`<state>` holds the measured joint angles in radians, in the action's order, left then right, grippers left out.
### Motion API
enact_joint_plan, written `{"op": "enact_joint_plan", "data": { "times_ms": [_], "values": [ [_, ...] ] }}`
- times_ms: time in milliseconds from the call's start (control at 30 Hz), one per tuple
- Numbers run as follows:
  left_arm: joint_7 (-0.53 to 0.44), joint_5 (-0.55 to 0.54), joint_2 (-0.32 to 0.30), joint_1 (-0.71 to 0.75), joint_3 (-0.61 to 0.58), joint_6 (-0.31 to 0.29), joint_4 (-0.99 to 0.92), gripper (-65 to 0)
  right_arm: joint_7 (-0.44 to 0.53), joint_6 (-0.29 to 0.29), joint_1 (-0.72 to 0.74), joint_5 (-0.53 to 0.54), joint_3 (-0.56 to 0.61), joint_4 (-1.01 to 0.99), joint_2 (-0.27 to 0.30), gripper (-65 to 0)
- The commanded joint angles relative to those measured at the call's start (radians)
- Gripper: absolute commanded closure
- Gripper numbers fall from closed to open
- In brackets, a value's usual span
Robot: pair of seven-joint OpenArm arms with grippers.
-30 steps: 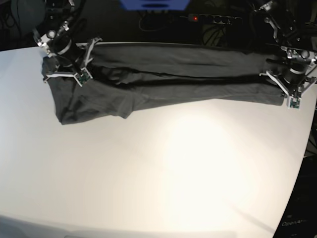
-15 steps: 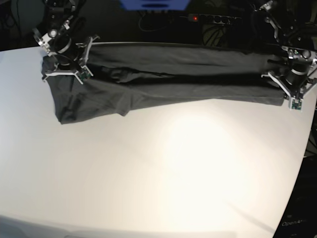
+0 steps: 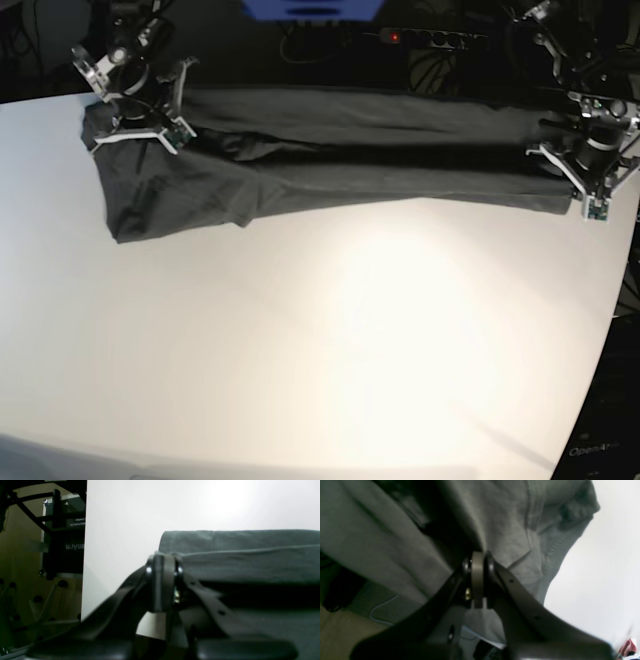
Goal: Fold the T-shirt properly
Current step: 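Pull the strip further toward the robot, then open the right gripper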
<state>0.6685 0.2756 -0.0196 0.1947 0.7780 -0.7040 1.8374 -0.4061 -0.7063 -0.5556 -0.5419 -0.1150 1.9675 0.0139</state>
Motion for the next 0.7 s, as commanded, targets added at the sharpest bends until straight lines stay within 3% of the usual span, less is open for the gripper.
{"op": "enact_joint_plan", "data": {
  "times_ms": [0, 167, 367, 667],
  "values": [
    [-0.023, -0.006, -0.013, -0.010, 0.001, 0.006, 0.014, -2.6, 0.013, 0.008, -0.004, -0.024, -0.001, 0.022, 0.005, -1.0],
    [-0.023, -0.006, -0.013, -0.011, -0.002, 0.006, 0.014, -2.6, 0.059, 0.008, -0.004, -0.162, 0.044, 0.022, 0.001, -1.0],
    [-0.023, -0.008, -0.013, -0.011, -0.002, 0.006, 0.012, -2.6, 0.060, 0.008, -0.019, -0.317, 0.093, 0.020, -0.045, -1.0],
    [-0.025, -0.008, -0.021, -0.037, -0.002, 0.006, -0.060, -2.6, 0.060, 0.008, -0.027, -0.574, 0.171, 0.017, -0.052, -1.0]
  ]
}}
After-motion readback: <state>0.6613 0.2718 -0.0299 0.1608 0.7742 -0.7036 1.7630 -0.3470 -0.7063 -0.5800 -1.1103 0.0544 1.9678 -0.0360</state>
